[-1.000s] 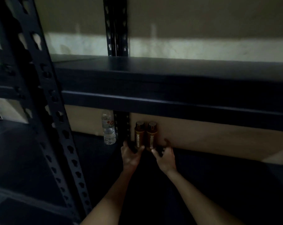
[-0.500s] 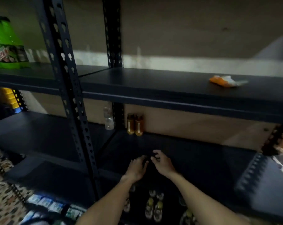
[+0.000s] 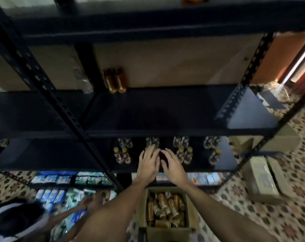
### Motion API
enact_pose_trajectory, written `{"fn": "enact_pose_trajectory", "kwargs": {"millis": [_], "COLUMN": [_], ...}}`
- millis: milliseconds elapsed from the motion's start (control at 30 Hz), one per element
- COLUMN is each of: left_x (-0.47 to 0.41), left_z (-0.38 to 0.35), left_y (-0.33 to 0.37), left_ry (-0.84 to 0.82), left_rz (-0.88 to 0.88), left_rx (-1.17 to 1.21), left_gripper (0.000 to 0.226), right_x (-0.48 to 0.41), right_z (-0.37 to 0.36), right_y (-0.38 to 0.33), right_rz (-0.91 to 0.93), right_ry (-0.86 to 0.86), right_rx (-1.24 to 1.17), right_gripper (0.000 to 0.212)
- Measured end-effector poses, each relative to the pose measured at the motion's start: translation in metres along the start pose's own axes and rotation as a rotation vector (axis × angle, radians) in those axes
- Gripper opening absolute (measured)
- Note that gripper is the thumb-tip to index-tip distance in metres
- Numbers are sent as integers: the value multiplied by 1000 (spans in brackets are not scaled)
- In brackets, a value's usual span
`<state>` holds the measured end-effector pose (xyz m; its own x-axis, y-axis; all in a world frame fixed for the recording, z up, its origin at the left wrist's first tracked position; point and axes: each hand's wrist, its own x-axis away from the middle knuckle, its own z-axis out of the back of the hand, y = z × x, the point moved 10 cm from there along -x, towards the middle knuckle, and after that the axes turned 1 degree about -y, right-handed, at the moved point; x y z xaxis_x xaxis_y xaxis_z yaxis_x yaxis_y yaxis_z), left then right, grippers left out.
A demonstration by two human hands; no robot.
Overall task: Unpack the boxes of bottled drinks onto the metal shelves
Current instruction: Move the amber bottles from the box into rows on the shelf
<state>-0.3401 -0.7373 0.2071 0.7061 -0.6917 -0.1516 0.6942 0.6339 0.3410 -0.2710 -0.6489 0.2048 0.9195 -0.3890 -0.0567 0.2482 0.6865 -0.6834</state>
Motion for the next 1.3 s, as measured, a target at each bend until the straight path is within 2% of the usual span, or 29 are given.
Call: {"fn": "enact_pose_trajectory", "kwargs": {"millis": [133,267,433,500,567,733,933,1100,1200,1300], "left_x": [37,69,92,95,99,114,129,125,110,108], "left_z": [-61,-115,-179,-205,-225,-319,-439,-536,-587,-631], "left_y": [15,25,20,16,6,-33,-102,-149,-171,-194], "left_ry": [-234,-394,-642,-694,-716,-809,-830,-867,-847,-803], "left_rz": [-15,-1,164,188,203,199,408,584,692,879], "left_rx": [64,155,236,248,230,160,211,212,190,254], "left_gripper": [45,38,36,35,33,28,30,16,29,44], "right_x": [51,93,127,133,138,147,147,134,117,105], "right_z": [-27,-54,-95,-115,-134,-211,-305,-372,-409,-438], "right_y": [52,103,166,196,220,300,390,467,504,534], "right_rz": [-156,-270,-517,-575,-615,-689,-786,-865,-885,-907], "right_ry": [-91,-126,-356,-409,-452,-525,-545,-474,-455,-458], "right_rx": [-56,-49,-38,-48,-51,-94,-185,-245,-295,-275], "right_gripper": [38,31,26,27,31,26,32,34,45,61]}}
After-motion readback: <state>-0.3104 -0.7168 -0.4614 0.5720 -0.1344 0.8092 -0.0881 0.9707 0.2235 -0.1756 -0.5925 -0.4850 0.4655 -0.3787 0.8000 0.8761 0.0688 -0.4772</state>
